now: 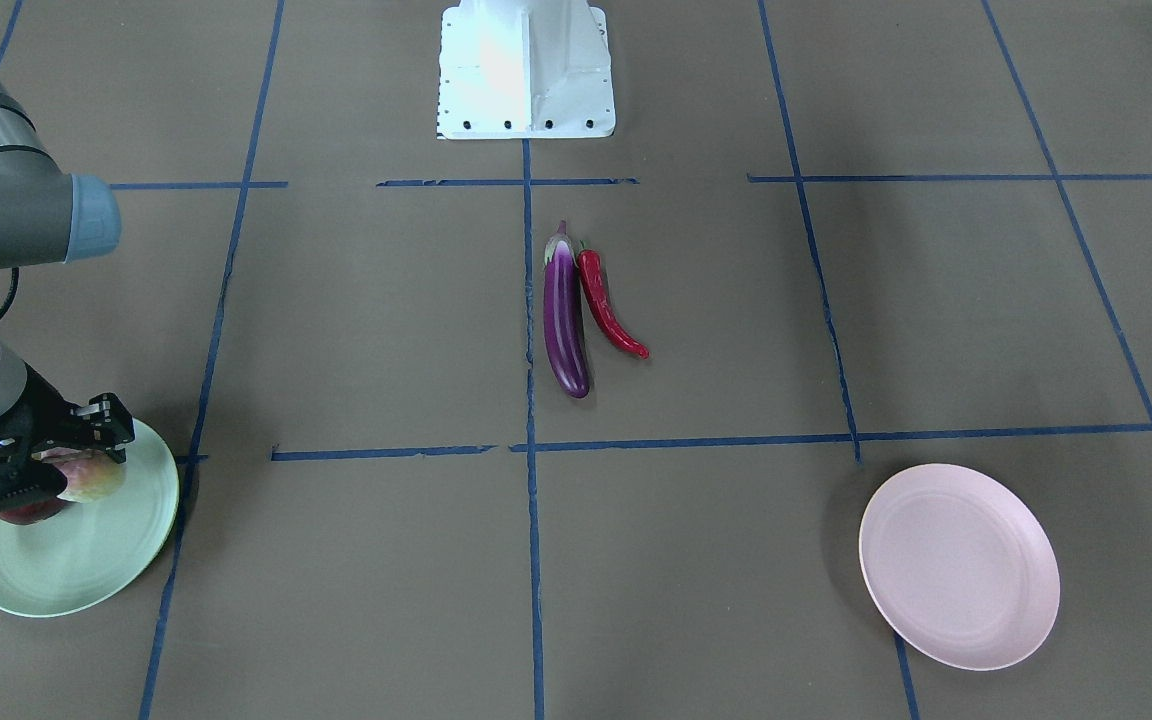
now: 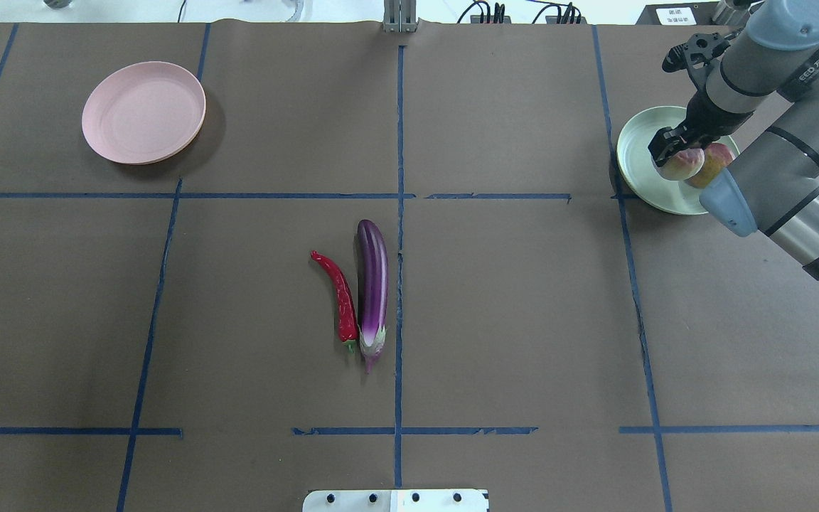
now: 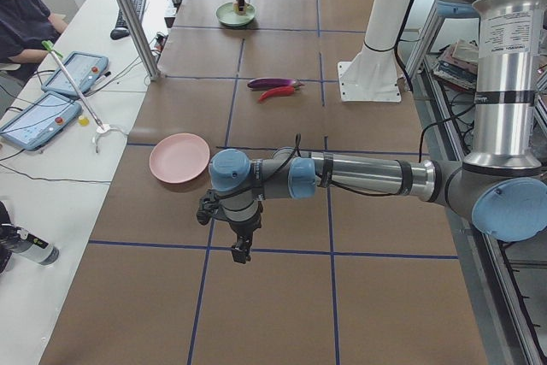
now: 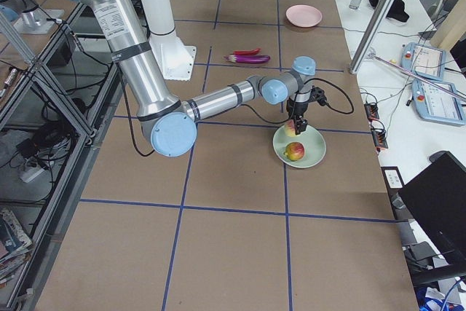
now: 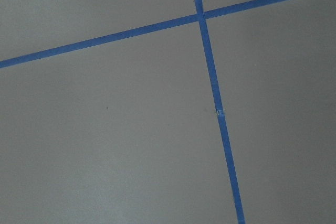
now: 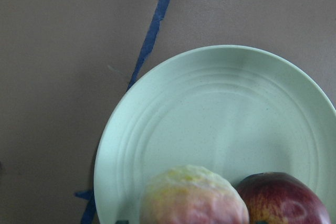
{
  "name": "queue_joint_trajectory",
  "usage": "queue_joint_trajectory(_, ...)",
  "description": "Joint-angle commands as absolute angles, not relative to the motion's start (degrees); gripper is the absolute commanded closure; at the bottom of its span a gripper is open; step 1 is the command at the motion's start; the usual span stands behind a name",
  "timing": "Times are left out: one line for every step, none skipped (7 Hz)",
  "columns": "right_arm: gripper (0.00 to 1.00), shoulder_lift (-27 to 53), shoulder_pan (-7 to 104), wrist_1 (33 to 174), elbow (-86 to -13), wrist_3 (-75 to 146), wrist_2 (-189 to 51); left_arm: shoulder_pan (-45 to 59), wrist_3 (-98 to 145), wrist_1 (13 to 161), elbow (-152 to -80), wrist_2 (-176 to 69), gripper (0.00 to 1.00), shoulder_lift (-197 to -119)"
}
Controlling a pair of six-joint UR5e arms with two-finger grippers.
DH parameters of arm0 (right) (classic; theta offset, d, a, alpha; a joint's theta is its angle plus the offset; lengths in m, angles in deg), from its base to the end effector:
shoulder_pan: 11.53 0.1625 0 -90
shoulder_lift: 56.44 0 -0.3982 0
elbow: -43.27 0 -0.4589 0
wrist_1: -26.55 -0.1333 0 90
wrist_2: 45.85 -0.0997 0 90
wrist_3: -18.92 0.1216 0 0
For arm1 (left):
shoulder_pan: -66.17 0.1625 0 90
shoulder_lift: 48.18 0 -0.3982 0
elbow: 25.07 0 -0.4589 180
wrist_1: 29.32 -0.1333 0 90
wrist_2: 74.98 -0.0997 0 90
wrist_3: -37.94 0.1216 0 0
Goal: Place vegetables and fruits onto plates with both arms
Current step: 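Carry the peach with the right gripper onto the green plate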
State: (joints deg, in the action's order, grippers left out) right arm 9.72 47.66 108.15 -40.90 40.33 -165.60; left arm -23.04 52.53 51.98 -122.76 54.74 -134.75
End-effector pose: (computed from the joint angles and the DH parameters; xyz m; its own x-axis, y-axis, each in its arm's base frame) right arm -0.3131 -0.6674 0.4350 0.7564 -0.3097 0.5761 0.1961 0.9477 0.2519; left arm -0.0483 -0.5267 0.6269 0.7415 0.2135 -0.6361 -0.2072 0.9745 0.0856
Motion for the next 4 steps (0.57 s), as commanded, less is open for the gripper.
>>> queue_joint_trajectory(0.00, 8.17, 49.89, 108.81, -41.36, 40.10, -167.04, -23.04, 52.53, 52.06, -123.06, 54.74, 0.00, -134.75)
queue_joint_trajectory(0.00, 7.72, 53.91, 113.00, -43.20, 39.93, -171.49, -23.04, 52.53, 51.98, -123.50, 54.74, 0.00, -134.75)
queue_joint_trajectory(0.00, 6.50, 57.78, 120.09, -47.13, 39.14, -173.45, -23.04, 52.53, 52.06, -123.59, 54.74, 0.00, -134.75)
queue_joint_trajectory(0.00, 8.23, 61.47, 124.16, -51.43, 35.91, -173.73, -23.04, 52.53, 52.06, -123.68, 54.74, 0.00, -134.93)
